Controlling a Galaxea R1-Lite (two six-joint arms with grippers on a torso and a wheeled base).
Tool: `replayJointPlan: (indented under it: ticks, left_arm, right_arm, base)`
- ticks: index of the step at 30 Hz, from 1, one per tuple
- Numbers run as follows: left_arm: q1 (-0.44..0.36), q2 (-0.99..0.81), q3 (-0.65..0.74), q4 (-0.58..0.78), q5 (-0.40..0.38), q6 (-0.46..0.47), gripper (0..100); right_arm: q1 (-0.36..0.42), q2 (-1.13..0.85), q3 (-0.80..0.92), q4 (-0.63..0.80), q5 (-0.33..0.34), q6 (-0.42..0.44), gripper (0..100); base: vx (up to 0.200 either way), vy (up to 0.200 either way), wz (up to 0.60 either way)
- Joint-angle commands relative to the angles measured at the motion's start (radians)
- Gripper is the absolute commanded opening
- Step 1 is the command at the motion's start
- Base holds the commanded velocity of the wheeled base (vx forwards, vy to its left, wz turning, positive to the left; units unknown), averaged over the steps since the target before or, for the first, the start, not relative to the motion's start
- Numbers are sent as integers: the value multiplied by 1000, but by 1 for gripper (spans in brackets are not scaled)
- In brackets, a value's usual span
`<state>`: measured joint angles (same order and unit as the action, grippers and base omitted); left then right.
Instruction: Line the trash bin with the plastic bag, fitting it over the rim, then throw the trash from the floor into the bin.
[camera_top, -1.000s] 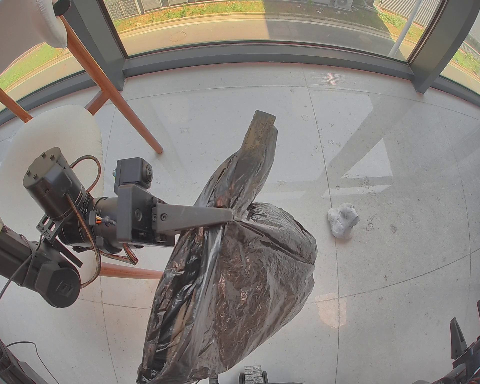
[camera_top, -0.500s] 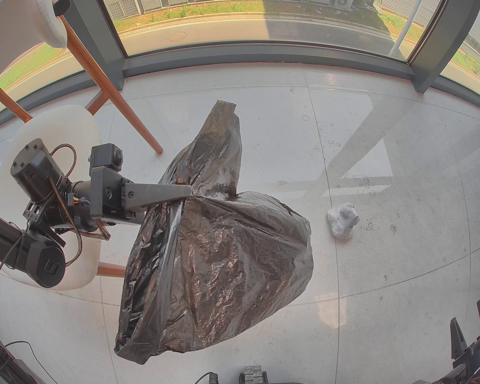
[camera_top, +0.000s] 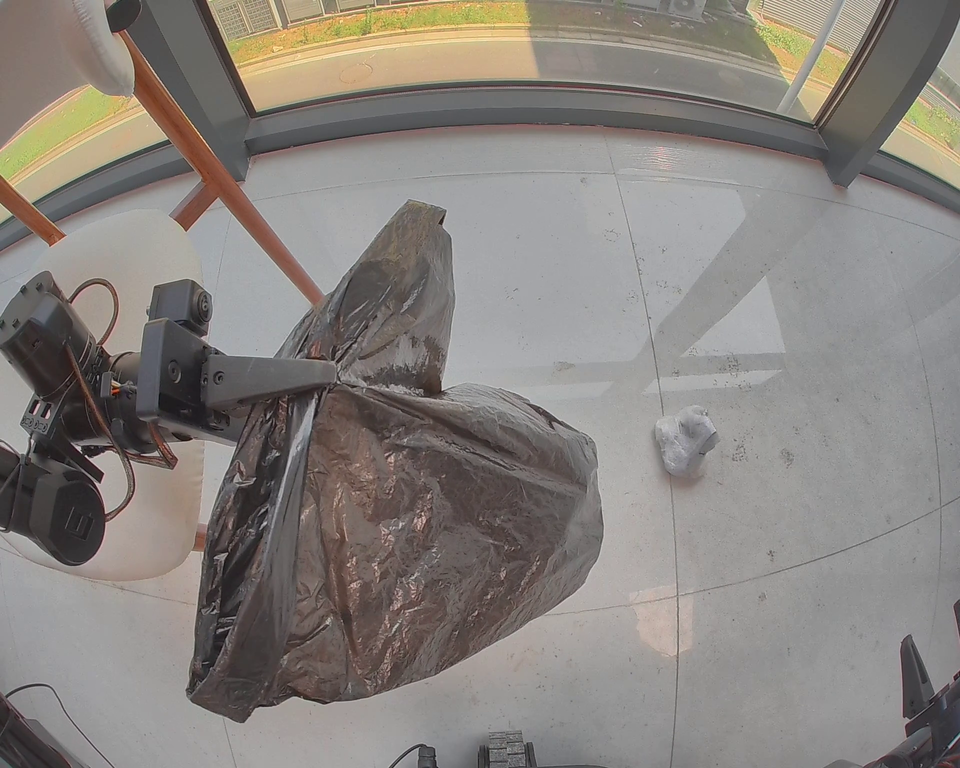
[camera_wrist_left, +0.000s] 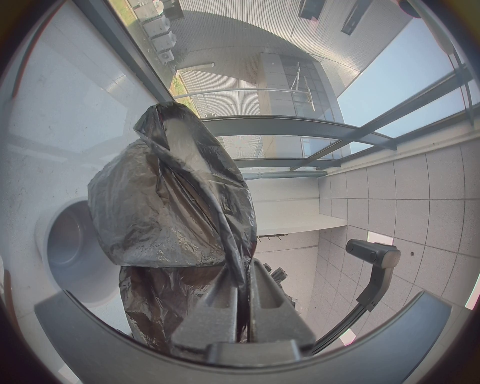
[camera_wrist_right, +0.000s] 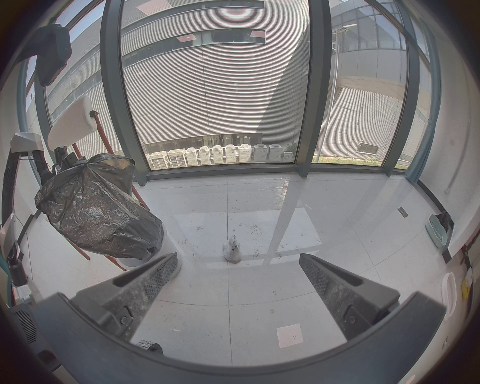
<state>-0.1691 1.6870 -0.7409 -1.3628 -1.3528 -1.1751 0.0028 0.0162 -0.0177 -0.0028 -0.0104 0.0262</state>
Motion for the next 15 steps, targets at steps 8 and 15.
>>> replayJointPlan:
  ticks: [8,15]
  left_arm:
    - [49,-30,-12,-1,-5,-14,0]
    - [73,-29,-6,-1,-45,-14,0]
  right_arm:
    - [0,-15,18,0,0,0,100]
    - [0,-15,18,0,0,0,100]
  base:
    - [0,0,0]
    - [0,0,0]
